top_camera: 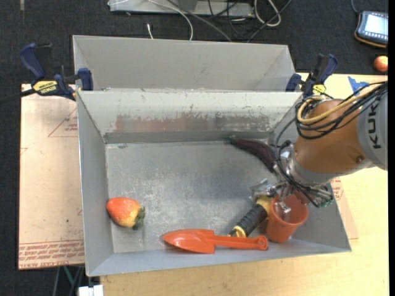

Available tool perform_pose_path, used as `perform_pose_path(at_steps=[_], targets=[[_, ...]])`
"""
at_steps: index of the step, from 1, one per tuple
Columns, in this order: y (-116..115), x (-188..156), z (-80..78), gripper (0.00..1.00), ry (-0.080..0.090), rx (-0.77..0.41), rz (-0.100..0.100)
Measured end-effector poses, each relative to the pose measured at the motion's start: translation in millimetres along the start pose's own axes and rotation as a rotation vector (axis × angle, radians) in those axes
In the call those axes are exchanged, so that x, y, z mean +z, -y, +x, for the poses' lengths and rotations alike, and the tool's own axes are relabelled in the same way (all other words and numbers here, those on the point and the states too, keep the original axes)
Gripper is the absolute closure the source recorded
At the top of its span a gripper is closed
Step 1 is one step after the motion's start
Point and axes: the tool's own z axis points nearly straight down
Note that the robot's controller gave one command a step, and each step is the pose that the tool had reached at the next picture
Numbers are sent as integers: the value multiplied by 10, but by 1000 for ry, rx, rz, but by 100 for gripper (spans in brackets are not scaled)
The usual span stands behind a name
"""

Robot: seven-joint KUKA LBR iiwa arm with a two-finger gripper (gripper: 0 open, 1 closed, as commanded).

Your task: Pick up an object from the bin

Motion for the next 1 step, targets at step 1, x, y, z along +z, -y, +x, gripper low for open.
perform_pose_path(at_steps=[1], targets=[[-8, -348, -1, 100, 1, 2, 0]])
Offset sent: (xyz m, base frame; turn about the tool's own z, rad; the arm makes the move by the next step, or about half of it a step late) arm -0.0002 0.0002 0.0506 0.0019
